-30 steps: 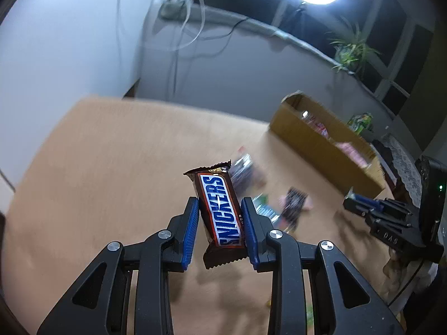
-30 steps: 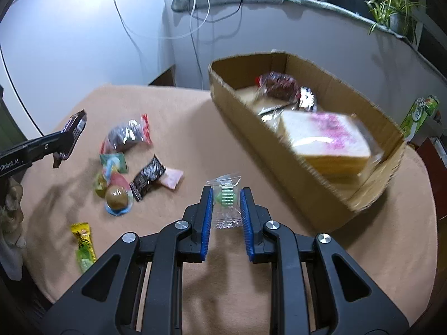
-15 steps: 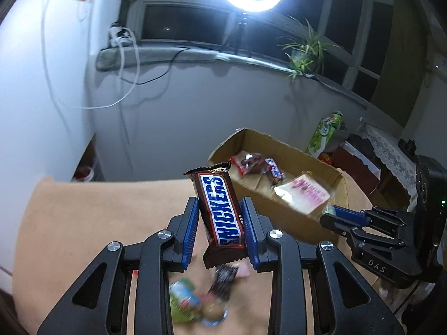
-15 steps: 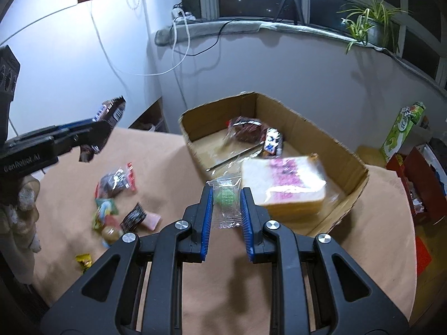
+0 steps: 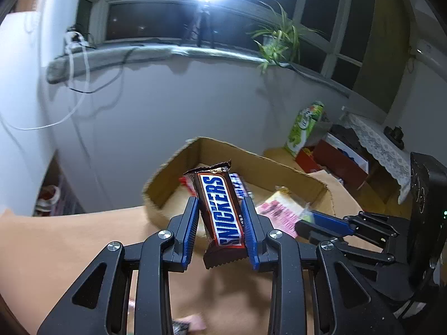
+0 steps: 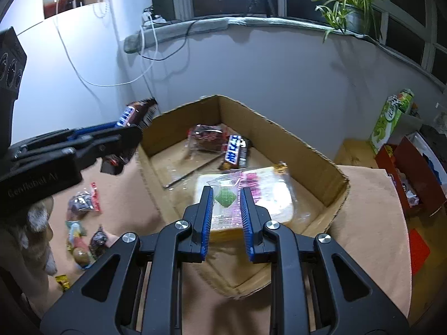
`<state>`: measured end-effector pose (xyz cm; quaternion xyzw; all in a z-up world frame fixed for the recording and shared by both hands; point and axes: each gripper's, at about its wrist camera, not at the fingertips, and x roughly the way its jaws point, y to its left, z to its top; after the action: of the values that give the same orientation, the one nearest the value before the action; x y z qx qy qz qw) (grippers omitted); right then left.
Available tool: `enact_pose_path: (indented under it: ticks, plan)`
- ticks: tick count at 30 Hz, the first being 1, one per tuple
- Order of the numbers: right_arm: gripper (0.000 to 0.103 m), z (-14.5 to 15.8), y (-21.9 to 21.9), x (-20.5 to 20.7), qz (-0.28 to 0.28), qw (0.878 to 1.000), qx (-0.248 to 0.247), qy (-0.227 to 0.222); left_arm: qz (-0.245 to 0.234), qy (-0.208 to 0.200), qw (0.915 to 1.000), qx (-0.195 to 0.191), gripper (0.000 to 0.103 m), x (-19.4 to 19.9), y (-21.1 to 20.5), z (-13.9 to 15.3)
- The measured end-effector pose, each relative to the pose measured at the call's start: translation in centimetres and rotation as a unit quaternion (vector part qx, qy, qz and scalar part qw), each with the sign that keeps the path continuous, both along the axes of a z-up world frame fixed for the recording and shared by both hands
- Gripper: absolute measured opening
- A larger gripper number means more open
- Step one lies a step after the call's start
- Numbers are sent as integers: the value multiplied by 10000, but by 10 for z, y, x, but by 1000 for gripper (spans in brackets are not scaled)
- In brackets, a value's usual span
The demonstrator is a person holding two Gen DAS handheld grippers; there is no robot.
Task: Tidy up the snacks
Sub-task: 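Carry both snacks into the box and open both grippers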
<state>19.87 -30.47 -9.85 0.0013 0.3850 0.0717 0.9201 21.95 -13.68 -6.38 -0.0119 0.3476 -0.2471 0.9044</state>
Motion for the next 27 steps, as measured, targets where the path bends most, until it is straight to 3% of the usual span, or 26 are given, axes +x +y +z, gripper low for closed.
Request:
enact_pose_path:
  ticks: [8, 12, 18, 27]
  plan:
    - [21, -11, -10, 11, -73, 9999, 5, 147, -168, 220, 9995, 139, 29, 16, -26, -18]
    - [48, -11, -13, 9, -172, 9998, -51, 98, -221, 283, 9990, 270, 30, 18, -35, -21]
    - [48, -2, -15, -2, -167, 9999, 2, 13, -145, 150, 9994, 282, 31, 10, -29, -10]
    - [48, 13, 14, -32, 222, 9997, 62, -107, 287, -83, 9993, 207, 31, -18, 21, 23]
